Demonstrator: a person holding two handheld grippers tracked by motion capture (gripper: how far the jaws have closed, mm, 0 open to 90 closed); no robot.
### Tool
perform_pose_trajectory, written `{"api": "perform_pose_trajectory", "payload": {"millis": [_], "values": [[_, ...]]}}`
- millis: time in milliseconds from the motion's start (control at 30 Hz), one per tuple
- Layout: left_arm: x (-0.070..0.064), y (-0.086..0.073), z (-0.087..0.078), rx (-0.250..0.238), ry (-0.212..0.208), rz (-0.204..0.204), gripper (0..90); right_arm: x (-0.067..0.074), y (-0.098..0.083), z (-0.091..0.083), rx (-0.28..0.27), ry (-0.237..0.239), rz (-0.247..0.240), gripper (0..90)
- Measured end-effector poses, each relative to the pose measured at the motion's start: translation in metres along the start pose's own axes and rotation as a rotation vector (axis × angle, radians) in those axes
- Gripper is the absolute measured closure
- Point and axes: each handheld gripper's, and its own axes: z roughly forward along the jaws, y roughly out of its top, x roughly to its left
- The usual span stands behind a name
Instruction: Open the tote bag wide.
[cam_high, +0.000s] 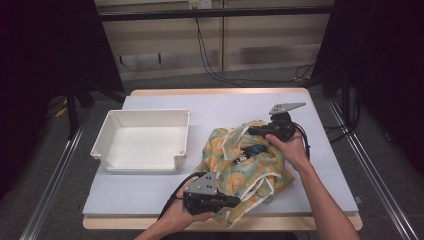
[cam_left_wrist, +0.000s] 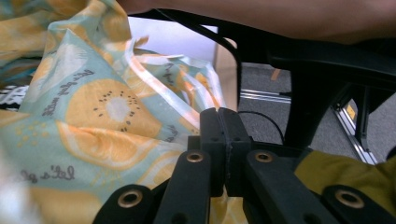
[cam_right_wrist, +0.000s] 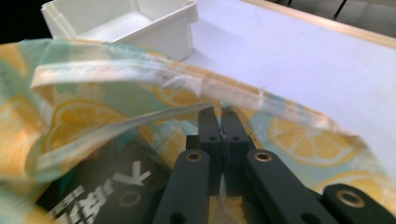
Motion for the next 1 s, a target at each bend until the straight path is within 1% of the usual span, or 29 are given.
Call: {"api": "perform_pose_trajectory", "payload": {"millis": [33,67,133,200,233,267,300,333,367,400,433,467,500,533,567,600,633,700,733,767,800,833,900,933,967,1000], "values": [[-0.002,-0.001,0.0,0.015,-0.006,0.008,89.9,-0.001,0.001,0.001,-0.006,-0.005,0.003,89.7],[-0.005,-0.003,0.001,0.02,-0.01,0.011,90.0,-0.003,0.001,0.001,-0.01,-0.005,0.006,89.6],[-0.011,-0.007,0.002,0.037,-0.035,0.019,90.0,-0.007,0.002,0.004,-0.009,-0.016,0.015,89.7],[-0.015,-0.01,0.002,0.066,-0.034,0.035,90.0,-0.011,0.003,0.007,0.0,-0.016,0.023,89.8],[-0.015,-0.011,0.002,0.059,-0.043,0.036,90.0,-0.013,0.004,0.009,0.001,-0.014,0.023,89.8],[-0.015,-0.013,0.002,0.054,-0.044,0.022,90.0,-0.014,0.005,0.01,0.003,-0.011,0.022,89.8],[-0.014,-0.015,0.002,0.058,-0.044,0.016,90.0,-0.014,0.006,0.012,0.003,-0.029,0.013,89.8],[-0.014,-0.015,0.002,0.058,-0.044,0.016,90.0,-0.014,0.006,0.012,0.003,-0.029,0.013,89.8],[-0.012,-0.016,0.002,0.064,-0.035,0.015,90.0,-0.013,0.007,0.016,0.003,-0.03,0.018,89.7],[-0.011,-0.018,0.002,0.052,-0.03,-0.002,89.8,-0.012,0.008,0.018,0.011,-0.033,0.009,89.4],[-0.009,-0.018,0.002,0.05,-0.027,-0.005,89.5,-0.01,0.008,0.019,0.013,-0.027,0.007,88.2],[-0.008,-0.019,0.002,0.047,-0.023,-0.009,88.8,-0.009,0.008,0.018,0.017,-0.018,0.002,85.4],[-0.006,-0.018,0.0,0.043,-0.016,-0.014,87.3,-0.007,0.008,0.018,0.02,-0.021,-0.005,82.4],[-0.004,-0.017,-0.002,0.028,-0.008,-0.03,85.7,-0.006,0.008,0.016,0.02,-0.029,-0.004,77.5],[-0.003,-0.016,-0.003,0.013,0.001,-0.038,83.4,-0.006,0.008,0.013,0.016,-0.033,-0.001,75.9],[-0.001,-0.014,-0.005,0.007,0.003,-0.04,80.8,-0.005,0.009,0.011,0.013,-0.035,-0.009,73.2],[-0.001,-0.012,-0.006,-0.011,0.001,-0.049,78.9,-0.005,0.009,0.007,0.006,-0.043,-0.009,68.4],[0.0,-0.008,-0.009,-0.019,0.008,-0.034,78.1,-0.003,0.011,-0.001,-0.01,-0.049,-0.004,64.7],[0.0,-0.006,-0.01,-0.026,0.014,-0.03,76.0,-0.001,0.011,-0.005,-0.023,-0.046,-0.005,61.1],[0.0,-0.003,-0.011,-0.03,0.021,-0.028,75.2,0.001,0.012,-0.009,-0.029,-0.049,-0.006,58.5],[0.001,-0.001,-0.012,-0.043,0.019,-0.027,74.5,0.004,0.012,-0.013,-0.035,-0.051,-0.009,57.6],[0.003,0.001,-0.012,-0.051,0.027,-0.027,73.3,0.007,0.013,-0.016,-0.032,-0.052,-0.018,55.2],[0.008,0.006,-0.015,-0.071,0.056,-0.032,72.3,0.011,0.013,-0.022,-0.029,-0.063,-0.032,50.7],[0.014,0.009,-0.016,-0.094,0.067,-0.044,72.3,0.012,0.012,-0.025,-0.032,-0.062,-0.032,49.9],[0.017,0.01,-0.016,-0.103,0.078,-0.045,72.4,0.014,0.011,-0.03,-0.046,-0.063,-0.03,49.1],[0.021,0.012,-0.018,-0.111,0.099,-0.045,72.5,0.015,0.011,-0.032,-0.057,-0.062,-0.028,47.3]]}}
